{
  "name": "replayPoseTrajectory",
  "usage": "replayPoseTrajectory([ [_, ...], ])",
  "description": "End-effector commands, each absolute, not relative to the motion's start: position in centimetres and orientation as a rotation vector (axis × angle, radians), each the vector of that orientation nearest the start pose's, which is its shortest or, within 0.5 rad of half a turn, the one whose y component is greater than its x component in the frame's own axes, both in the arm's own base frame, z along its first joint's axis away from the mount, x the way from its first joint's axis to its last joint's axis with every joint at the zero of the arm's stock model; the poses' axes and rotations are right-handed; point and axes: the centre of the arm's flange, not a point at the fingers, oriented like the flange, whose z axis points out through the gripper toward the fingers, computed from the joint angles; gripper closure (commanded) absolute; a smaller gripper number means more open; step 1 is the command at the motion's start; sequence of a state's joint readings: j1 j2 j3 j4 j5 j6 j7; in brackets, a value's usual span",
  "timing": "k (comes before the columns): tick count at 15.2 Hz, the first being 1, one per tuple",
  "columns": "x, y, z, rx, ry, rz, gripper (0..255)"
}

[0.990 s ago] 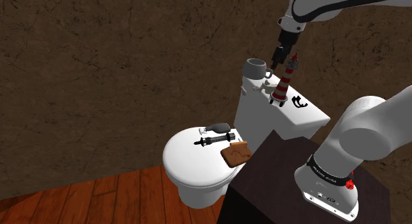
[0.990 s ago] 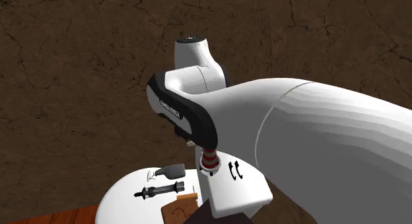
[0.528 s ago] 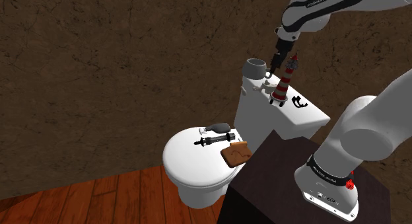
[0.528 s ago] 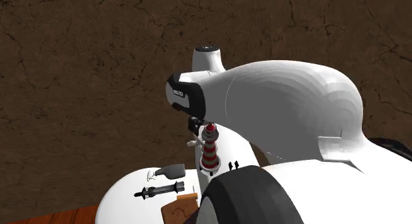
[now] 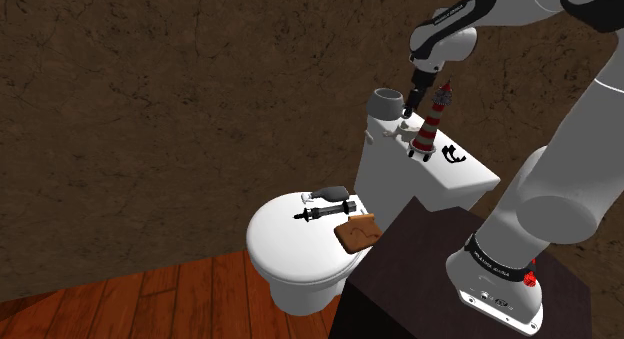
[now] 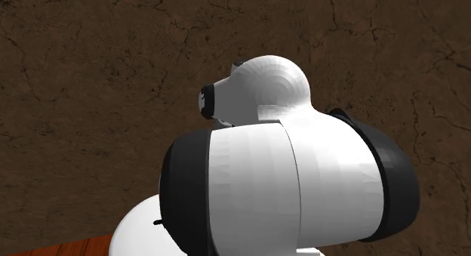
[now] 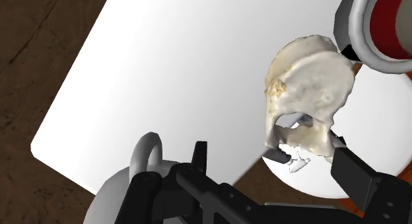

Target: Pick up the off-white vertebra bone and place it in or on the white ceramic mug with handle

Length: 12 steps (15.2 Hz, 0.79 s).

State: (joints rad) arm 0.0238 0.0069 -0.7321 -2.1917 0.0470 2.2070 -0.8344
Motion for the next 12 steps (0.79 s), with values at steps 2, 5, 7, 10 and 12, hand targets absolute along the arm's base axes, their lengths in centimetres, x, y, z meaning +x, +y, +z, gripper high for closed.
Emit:
replayPoseTrajectory([
  [2,40.6,-34.6,36.9,-3.121,-0.156,-0.049,0],
  [5,40.7,-34.5,35.6,-3.121,-0.156,-0.049,0],
  [7,40.7,-34.5,35.6,-3.121,-0.156,-0.049,0],
  [10,40.7,-34.5,35.6,-3.121,-0.156,-0.049,0],
  [12,40.7,-34.5,35.6,-3.121,-0.156,-0.049,0],
])
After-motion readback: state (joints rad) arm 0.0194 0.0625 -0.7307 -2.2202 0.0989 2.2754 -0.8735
